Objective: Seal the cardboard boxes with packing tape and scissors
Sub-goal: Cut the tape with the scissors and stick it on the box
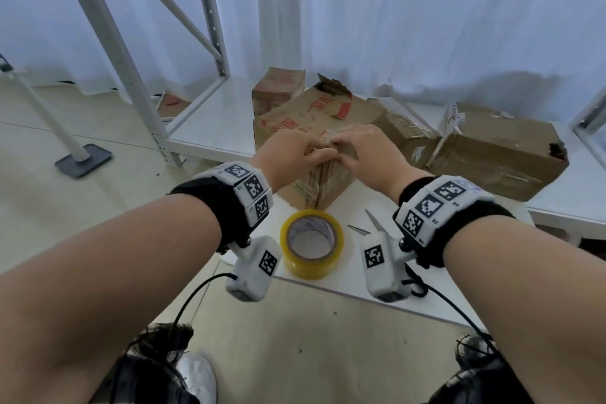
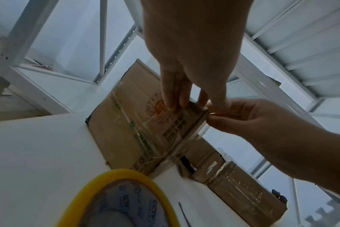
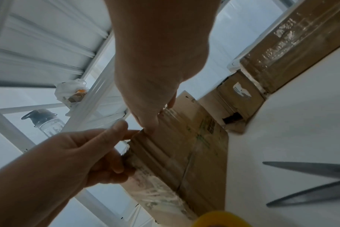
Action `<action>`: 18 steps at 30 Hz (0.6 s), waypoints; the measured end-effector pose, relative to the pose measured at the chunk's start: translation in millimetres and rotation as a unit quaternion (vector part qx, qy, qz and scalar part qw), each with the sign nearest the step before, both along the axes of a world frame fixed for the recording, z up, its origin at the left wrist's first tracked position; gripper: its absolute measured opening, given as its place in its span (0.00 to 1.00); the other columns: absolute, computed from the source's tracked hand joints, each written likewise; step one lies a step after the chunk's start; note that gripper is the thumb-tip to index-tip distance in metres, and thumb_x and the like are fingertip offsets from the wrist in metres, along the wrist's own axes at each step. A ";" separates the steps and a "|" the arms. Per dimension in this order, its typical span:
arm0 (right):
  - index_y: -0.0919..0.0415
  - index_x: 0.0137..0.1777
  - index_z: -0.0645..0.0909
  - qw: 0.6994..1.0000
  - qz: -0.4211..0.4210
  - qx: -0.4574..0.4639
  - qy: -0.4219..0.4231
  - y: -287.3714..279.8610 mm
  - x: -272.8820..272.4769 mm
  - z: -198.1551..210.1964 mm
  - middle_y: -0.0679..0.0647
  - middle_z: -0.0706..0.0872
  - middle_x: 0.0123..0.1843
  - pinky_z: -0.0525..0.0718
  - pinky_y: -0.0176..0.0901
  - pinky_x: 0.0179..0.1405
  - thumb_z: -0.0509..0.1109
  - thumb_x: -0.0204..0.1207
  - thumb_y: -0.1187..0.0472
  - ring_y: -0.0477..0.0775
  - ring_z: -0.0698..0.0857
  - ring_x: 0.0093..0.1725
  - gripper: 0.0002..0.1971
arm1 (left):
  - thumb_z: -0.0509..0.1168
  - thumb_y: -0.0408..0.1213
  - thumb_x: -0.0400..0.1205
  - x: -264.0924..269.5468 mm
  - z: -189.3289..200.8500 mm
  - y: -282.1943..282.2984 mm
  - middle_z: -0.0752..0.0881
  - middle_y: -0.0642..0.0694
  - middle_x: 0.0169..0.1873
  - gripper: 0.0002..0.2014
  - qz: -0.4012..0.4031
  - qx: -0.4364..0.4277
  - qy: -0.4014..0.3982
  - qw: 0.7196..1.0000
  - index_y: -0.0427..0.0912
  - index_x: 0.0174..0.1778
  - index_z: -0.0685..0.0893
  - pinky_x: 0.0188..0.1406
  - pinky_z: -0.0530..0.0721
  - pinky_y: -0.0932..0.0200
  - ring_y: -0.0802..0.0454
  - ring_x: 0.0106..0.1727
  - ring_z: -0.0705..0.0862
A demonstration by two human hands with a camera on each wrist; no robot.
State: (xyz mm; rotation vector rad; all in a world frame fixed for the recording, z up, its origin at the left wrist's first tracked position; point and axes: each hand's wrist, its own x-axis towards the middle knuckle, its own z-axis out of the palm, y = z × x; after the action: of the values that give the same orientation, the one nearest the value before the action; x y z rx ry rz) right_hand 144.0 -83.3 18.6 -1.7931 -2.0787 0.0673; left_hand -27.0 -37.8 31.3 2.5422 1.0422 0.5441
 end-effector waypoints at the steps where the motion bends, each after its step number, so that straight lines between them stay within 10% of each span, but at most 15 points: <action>1: 0.57 0.64 0.83 1.000 -0.004 0.002 -0.001 1.3 -0.9 -0.4 0.55 0.83 0.67 0.67 0.50 0.75 0.69 0.80 0.59 0.58 0.76 0.69 0.14 | 0.63 0.50 0.84 -0.5 -0.2 1.7 0.90 0.46 0.47 0.17 0.012 -0.003 0.001 1.000 0.47 0.62 0.87 0.36 0.65 0.77 0.58 0.39 0.79; 4: 0.56 0.65 0.83 1.000 -0.009 0.013 0.003 0.6 -3.2 2.3 0.55 0.83 0.67 0.67 0.50 0.73 0.69 0.80 0.56 0.58 0.75 0.69 0.15 | 0.66 0.53 0.81 -8.4 1.2 8.9 0.83 0.58 0.30 0.16 0.042 -0.020 0.000 0.999 0.47 0.54 0.91 0.29 0.68 0.77 0.65 0.28 0.75; 11: 0.48 0.81 0.65 0.995 -0.038 -0.053 -0.073 2.3 2.5 -1.1 0.53 0.63 0.84 0.47 0.56 0.83 0.62 0.84 0.53 0.54 0.58 0.84 0.25 | 0.65 0.54 0.80 -38.8 2.5 17.3 0.89 0.43 0.36 0.20 0.030 -0.001 0.038 0.999 0.40 0.45 0.92 0.35 0.81 0.55 0.47 0.37 0.84; 18: 0.53 0.72 0.79 0.996 -0.054 0.015 -0.064 0.0 -5.5 -0.6 0.56 0.81 0.72 0.67 0.54 0.73 0.62 0.84 0.52 0.61 0.75 0.71 0.18 | 0.63 0.57 0.81 -20.2 5.2 6.5 0.86 0.46 0.41 0.22 0.136 0.001 0.029 0.990 0.38 0.48 0.87 0.41 0.76 0.59 0.49 0.42 0.82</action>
State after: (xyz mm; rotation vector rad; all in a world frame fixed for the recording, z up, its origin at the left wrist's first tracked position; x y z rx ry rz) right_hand 138.4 -83.3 18.1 -1.9350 -2.0510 -0.1097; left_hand -47.2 -31.3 36.5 2.4456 1.4215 0.5431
